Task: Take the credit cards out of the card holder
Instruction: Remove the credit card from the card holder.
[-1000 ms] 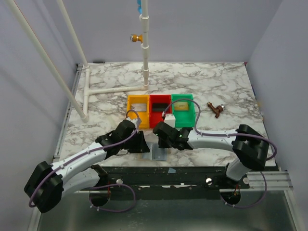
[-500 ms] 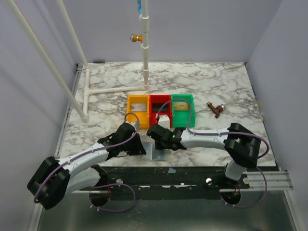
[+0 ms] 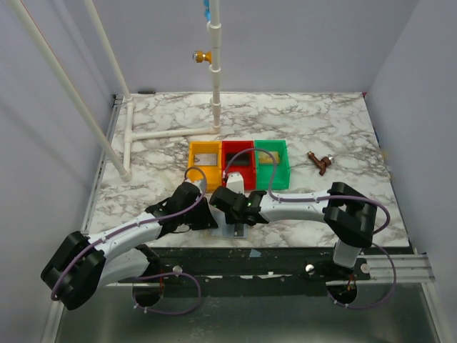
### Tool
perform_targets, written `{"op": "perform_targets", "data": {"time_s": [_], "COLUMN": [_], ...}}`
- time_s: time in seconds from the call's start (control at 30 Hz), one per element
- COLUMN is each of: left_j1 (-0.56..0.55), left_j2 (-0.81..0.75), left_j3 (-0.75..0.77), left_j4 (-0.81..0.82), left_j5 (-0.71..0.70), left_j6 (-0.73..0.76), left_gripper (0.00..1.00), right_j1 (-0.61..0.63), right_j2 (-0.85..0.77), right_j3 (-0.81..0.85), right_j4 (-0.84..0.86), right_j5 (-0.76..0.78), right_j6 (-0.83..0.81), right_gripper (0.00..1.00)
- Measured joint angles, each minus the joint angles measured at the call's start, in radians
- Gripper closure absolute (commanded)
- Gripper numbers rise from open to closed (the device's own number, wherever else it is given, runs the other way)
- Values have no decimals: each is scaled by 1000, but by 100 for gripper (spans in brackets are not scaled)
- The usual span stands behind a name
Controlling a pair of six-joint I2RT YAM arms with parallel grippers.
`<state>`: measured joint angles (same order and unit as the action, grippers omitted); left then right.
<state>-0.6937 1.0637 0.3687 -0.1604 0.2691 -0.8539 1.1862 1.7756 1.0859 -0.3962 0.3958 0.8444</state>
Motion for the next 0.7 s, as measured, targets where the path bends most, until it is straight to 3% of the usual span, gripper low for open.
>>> {"op": "perform_targets", "data": {"time_s": [0.3, 0.5, 0.7], "left_j1": [0, 0, -12], "left_j2": [-36, -146, -233], "left_j3": [-1, 21, 63], "left_j4": [-9, -101, -129], "left_j5": [0, -18, -19], "left_j6": [1, 24, 46], "left_gripper": [88, 86, 97], "right_j1": [1, -10, -37], "right_j2": [5, 5, 2], "right_j3": [-8, -38, -64], "right_j4": [59, 108, 148], "right_j5": [-80, -140, -181], "right_j6": [32, 59, 91], "right_gripper": [80, 82, 85]}}
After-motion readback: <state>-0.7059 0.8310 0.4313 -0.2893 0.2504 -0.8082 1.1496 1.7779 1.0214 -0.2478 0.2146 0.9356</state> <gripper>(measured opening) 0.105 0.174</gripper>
